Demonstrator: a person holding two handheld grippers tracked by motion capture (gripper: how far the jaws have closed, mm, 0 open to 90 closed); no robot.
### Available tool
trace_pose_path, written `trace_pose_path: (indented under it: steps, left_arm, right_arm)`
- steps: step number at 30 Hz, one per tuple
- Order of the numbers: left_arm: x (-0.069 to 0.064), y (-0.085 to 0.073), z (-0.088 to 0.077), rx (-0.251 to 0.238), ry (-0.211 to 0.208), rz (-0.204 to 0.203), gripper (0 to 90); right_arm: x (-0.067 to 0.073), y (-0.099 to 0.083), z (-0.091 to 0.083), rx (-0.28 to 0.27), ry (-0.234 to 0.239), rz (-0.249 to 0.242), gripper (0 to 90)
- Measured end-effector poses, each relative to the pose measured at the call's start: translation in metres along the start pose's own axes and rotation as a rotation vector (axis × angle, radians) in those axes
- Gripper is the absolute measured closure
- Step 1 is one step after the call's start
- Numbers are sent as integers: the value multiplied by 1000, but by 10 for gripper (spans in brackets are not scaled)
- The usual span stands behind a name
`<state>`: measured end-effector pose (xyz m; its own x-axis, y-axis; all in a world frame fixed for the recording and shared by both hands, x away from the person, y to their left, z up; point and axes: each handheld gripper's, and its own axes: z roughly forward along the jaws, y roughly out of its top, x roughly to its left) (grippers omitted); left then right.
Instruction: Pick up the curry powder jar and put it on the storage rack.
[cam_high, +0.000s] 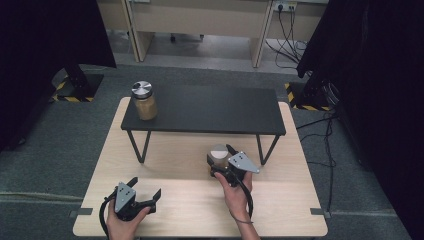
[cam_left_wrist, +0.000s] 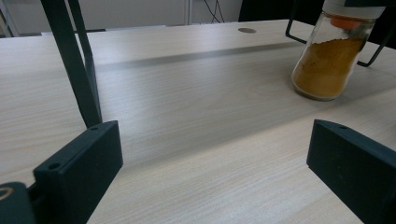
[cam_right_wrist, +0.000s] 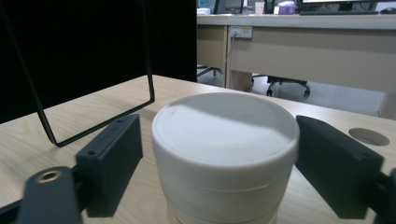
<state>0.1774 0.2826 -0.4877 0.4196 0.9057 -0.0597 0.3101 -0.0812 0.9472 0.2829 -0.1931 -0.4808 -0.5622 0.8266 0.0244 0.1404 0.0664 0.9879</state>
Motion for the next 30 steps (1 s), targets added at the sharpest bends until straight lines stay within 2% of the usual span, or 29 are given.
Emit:
trace_pose_path:
  steps: [5,6,17,23,27,30]
  left_arm:
    - [0,-1,1,3,1,-1,28]
    - [-1,-1,1,4,1,0,28]
    - [0,-2,2,9,2,-1,28]
    - [0,-1,1,3,4,0,28]
    - [1,-1,1,4,6,-3,28]
    - [1,-1,1,2,6,-4,28]
  right_arm:
    - [2,-3,3,-1,-4,-15,273]
    - [4,-5,2,-14,-21,-13,332]
    - [5,-10,2,-31,-25,-6,337]
    - [2,0,1,7,-4,-6,339]
    - [4,4,-6,6,9,-12,339]
    - [5,11,-18,1,26,-20,339]
